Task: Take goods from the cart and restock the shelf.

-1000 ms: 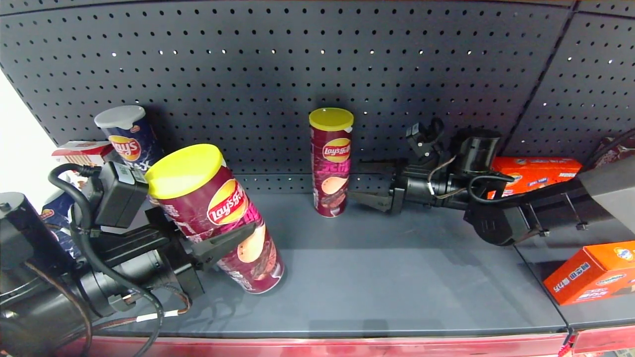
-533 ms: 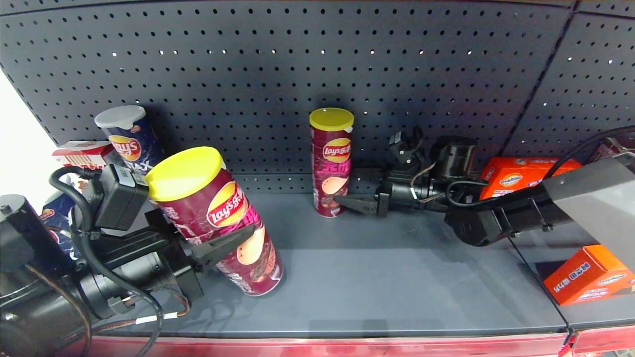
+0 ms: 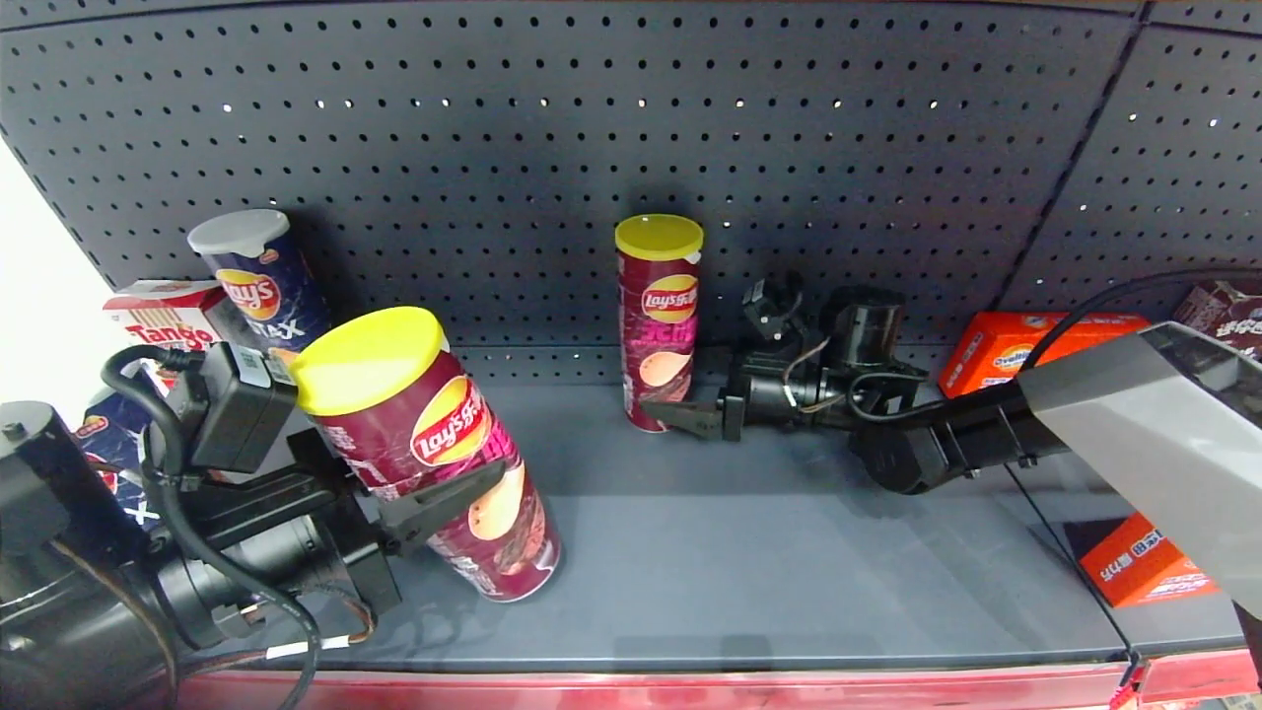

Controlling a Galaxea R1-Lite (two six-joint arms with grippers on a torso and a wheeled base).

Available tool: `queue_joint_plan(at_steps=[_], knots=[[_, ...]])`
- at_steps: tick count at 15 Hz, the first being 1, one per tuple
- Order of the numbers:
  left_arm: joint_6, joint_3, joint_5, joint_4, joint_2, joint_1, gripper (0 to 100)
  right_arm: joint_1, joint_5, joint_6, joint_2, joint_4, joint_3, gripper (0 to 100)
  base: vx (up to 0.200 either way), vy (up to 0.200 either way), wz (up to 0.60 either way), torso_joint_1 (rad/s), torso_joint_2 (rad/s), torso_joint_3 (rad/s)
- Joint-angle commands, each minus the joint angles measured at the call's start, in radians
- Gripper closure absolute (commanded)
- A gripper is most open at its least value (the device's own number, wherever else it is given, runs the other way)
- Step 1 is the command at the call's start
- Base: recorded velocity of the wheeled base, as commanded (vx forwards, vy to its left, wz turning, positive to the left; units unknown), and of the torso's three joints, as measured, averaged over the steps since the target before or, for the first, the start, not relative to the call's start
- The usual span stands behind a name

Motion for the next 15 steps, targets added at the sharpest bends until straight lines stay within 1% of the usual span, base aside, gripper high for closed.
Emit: queue_joint_plan(at_steps=[1, 2, 3, 6, 11, 12, 14, 15], knots=[[0.000, 0.005, 0.000, -0.001, -0.003, 0.000, 100, 0.001, 0.001, 0.000, 0.011, 0.003, -0.005, 0, 0.000, 0.000, 0.00, 0.000, 0.00, 0.000], [0.000, 0.005, 0.000, -0.001, -0.003, 0.000, 100, 0.004, 0.001, 0.000, 0.014, 0.001, -0.018, 0, 0.000, 0.000, 0.00, 0.000, 0.00, 0.000], [0.000, 0.005, 0.000, -0.001, -0.003, 0.000, 100, 0.007, 0.001, 0.000, 0.031, -0.003, -0.033, 100, 0.000, 0.000, 0.00, 0.000, 0.00, 0.000], [0.000, 0.007, 0.000, -0.001, -0.003, 0.000, 100, 0.009, 0.001, 0.000, 0.038, 0.006, -0.057, 100, 0.000, 0.000, 0.00, 0.000, 0.00, 0.000], [0.000, 0.004, 0.000, -0.001, -0.003, 0.000, 100, 0.010, -0.001, -0.005, 0.022, -0.006, -0.022, 100, 0.000, 0.000, 0.00, 0.000, 0.00, 0.000], [0.000, -0.001, 0.000, -0.003, -0.003, 0.001, 100, 0.012, -0.004, -0.023, -0.038, -0.011, 0.047, 100, 0.000, 0.000, 0.00, 0.000, 0.00, 0.000], [0.000, -0.001, -0.003, -0.006, -0.003, 0.021, 100, 0.029, -0.014, -0.026, -0.129, -0.037, 0.173, 100, 0.000, 0.000, 0.00, 0.000, 0.00, 0.000], [0.000, -0.001, -0.003, -0.007, -0.003, 0.023, 100, 0.040, -0.041, -0.026, -0.170, -0.058, 0.236, 100, 0.000, 0.000, 0.00, 0.000, 0.00, 0.000]])
